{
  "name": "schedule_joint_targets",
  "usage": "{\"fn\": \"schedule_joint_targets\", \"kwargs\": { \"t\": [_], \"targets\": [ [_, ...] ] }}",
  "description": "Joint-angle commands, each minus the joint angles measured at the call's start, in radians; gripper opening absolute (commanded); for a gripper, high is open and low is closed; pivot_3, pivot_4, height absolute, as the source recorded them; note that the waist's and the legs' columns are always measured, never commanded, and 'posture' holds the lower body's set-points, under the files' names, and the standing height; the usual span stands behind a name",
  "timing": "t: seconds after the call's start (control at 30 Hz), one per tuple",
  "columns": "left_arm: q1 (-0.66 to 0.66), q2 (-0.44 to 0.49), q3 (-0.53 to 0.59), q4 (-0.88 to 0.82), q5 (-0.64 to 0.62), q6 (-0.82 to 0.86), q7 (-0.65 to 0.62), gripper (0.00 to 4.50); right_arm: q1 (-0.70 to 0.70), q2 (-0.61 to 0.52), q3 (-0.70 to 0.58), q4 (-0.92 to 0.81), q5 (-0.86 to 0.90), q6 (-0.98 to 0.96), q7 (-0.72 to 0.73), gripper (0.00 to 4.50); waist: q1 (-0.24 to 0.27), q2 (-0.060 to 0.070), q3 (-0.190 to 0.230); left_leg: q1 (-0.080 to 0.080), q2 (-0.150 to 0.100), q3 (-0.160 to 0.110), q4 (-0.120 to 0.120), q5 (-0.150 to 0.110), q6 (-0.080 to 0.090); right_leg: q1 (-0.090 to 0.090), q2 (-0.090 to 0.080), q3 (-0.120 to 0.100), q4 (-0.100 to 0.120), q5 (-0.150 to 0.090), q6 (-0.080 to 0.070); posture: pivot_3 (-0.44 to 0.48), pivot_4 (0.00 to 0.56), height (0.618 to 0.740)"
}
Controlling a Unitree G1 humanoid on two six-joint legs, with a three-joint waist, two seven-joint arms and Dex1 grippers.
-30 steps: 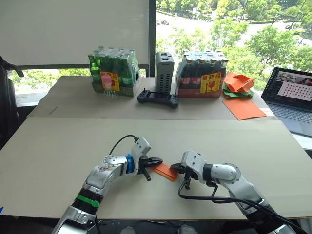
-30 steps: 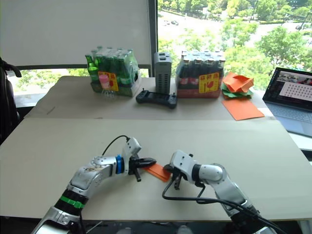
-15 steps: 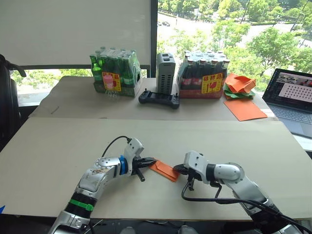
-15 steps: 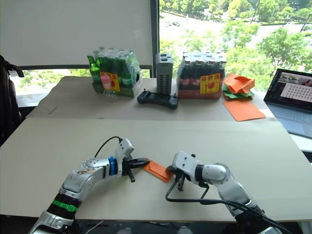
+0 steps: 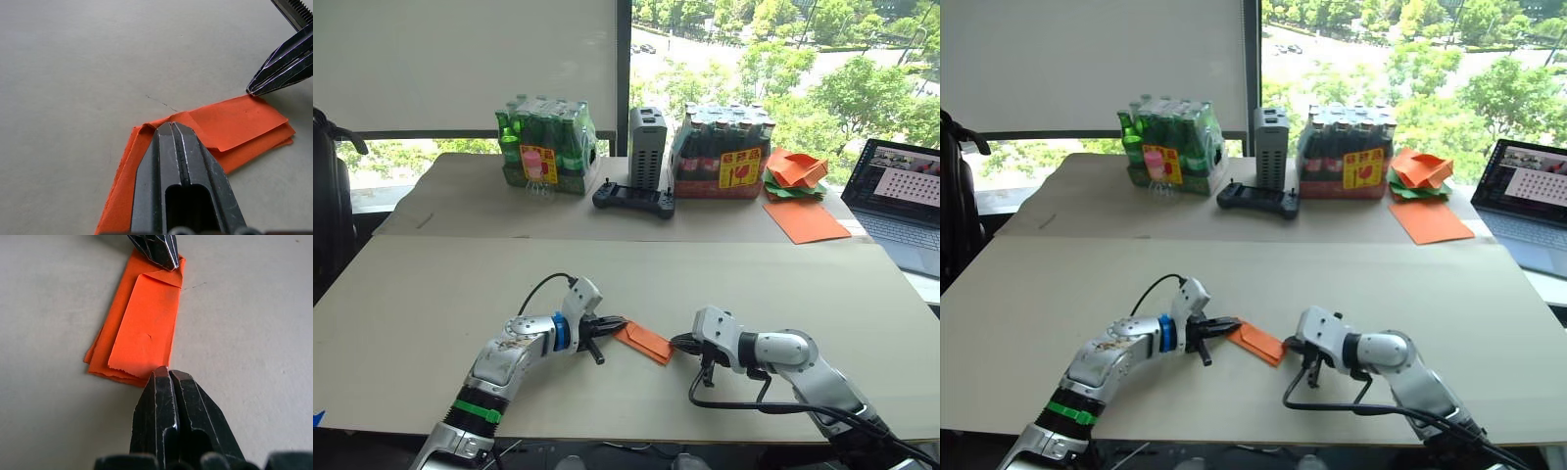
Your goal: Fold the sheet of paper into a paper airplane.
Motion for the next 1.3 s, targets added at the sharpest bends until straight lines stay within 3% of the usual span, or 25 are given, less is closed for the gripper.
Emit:
{"fn": "schedule_joint_targets", "kwargs": {
  "t": [0.03,0.37,0.47,0.67,1.0,1.03,1.3],
  "targets": [
    [-0.008,0.004,0.019,0.033,0.017,0.032,0.034,0.00,-0.056,0.079,-0.071,0.023,0.015,-0.019,-0.100,0.15,-0.002,0.000,0.001,0.000,0.000,0.000,0.000,0.000,0.000,0.000,0.000,0.000,0.000,0.000,0.000,0.000,0.150,0.740],
    [-0.080,-0.010,0.155,-0.108,-0.106,0.162,0.072,0.00,-0.182,0.236,-0.136,-0.169,0.186,0.036,-0.124,0.15,-0.011,0.002,0.007,-0.007,0.000,0.000,-0.001,0.000,0.000,-0.006,0.000,0.000,-0.001,0.004,-0.006,0.000,0.150,0.740],
    [-0.086,-0.005,0.188,-0.163,-0.144,0.209,0.087,0.00,-0.166,0.187,-0.084,-0.232,0.212,0.074,-0.042,0.15,-0.009,0.002,0.007,-0.015,0.000,0.000,0.000,0.000,0.000,-0.013,0.000,0.000,0.000,0.004,-0.007,0.000,0.150,0.740],
    [-0.074,0.019,0.248,-0.277,-0.216,0.295,0.120,0.00,-0.086,0.066,-0.005,-0.239,0.185,0.043,0.078,0.15,-0.009,0.001,0.008,-0.015,0.000,0.000,0.001,0.000,0.000,-0.014,0.000,0.000,0.000,0.004,-0.007,0.000,0.150,0.740],
    [0.021,0.110,0.326,-0.401,-0.311,0.350,0.114,0.00,-0.099,0.038,0.035,-0.117,0.051,-0.012,0.055,0.15,-0.027,0.001,0.008,-0.016,0.000,0.000,0.001,0.000,0.000,-0.016,0.000,0.000,0.001,0.005,-0.007,0.000,0.150,0.740],
    [0.038,0.124,0.331,-0.409,-0.318,0.347,0.104,0.00,-0.105,0.042,0.033,-0.109,0.046,-0.011,0.052,0.66,-0.029,0.001,0.008,-0.016,0.000,0.000,0.001,0.000,0.000,-0.016,0.000,0.000,0.001,0.005,-0.007,0.000,0.150,0.740],
    [0.136,0.213,0.358,-0.412,-0.359,0.319,0.046,0.00,-0.131,0.073,0.016,-0.097,0.068,0.015,0.057,3.26,-0.022,0.001,0.008,-0.017,0.000,0.000,0.001,0.000,0.000,-0.017,0.000,0.001,0.002,0.005,-0.008,0.000,0.150,0.740]
  ]
}}
